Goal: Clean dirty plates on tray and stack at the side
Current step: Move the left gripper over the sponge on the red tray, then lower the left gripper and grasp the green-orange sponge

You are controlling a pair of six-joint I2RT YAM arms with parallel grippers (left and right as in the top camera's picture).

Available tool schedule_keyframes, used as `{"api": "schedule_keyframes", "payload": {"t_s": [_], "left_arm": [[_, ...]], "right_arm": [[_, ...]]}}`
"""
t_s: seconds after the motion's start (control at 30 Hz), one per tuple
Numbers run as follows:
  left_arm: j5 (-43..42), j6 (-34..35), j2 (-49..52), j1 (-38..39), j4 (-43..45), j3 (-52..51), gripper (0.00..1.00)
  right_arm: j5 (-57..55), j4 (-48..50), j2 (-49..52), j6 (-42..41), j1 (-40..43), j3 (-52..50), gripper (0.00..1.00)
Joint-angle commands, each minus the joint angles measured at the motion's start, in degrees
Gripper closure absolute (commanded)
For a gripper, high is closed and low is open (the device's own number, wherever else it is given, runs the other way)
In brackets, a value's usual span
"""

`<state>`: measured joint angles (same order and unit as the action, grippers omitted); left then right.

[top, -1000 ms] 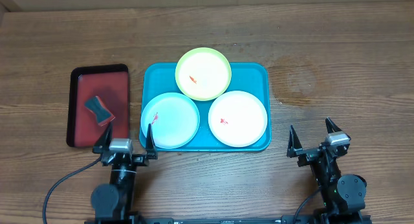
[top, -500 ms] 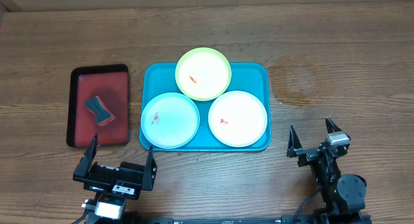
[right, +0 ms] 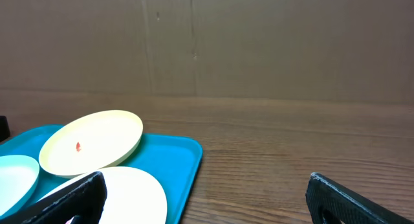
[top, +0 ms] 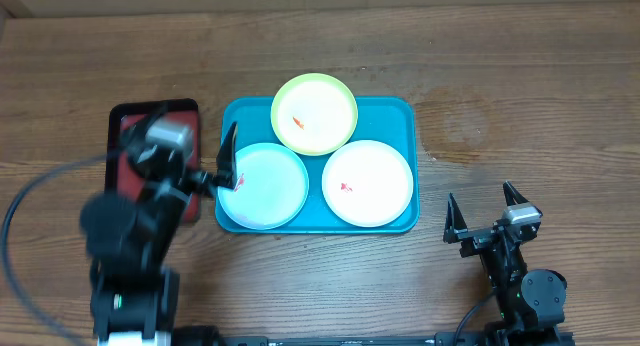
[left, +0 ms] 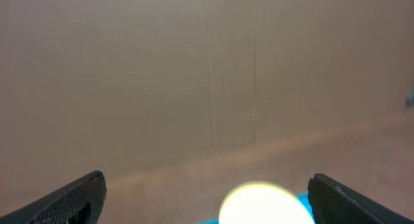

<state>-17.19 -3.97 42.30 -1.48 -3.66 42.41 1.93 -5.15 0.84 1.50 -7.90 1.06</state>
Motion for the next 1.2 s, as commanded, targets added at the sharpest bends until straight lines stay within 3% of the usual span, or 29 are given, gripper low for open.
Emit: {"api": "schedule_keyframes", "payload": {"t_s": [0.0,0.13,0.3,0.43,0.57,0.8,1.17], "left_arm": [[-2.6,-1.2,6.1,0.3,-1.1,4.2,0.00],[-2.4,5.9,14.4,-2.0,-8.1,14.0,0.00],[-0.8,4.1,28.5,-5.7,-32.0,34.8,0.00],[-0.8,4.1,37.0,-5.7,-43.4,43.1,0.00],[3.8,3.4,41.6,-5.7,-45.3,43.2,0.00],[29.5,23.8,48.9,-7.3,-49.3,43.2,0.00],[29.2,24.5,60.2,-9.5,-45.2,43.2,0.00]], "right_arm": [[-0.4,0.3,-0.6,0.1,0.2,-0.6,0.00],[-0.4,0.3,-0.6,0.1,0.2,-0.6,0.00],[-0.4,0.3,-0.6,0.1,0.2,-0.6,0.00],[-0.4,0.3,-0.6,0.1,0.2,-0.6,0.00],[-0.4,0.3,-0.6,0.0,0.2,-0.6,0.00],[-0.4,0.3,-0.6,0.1,0.2,-0.6,0.00],[-0.4,0.3,-0.6,0.1,0.2,-0.6,0.00]]}}
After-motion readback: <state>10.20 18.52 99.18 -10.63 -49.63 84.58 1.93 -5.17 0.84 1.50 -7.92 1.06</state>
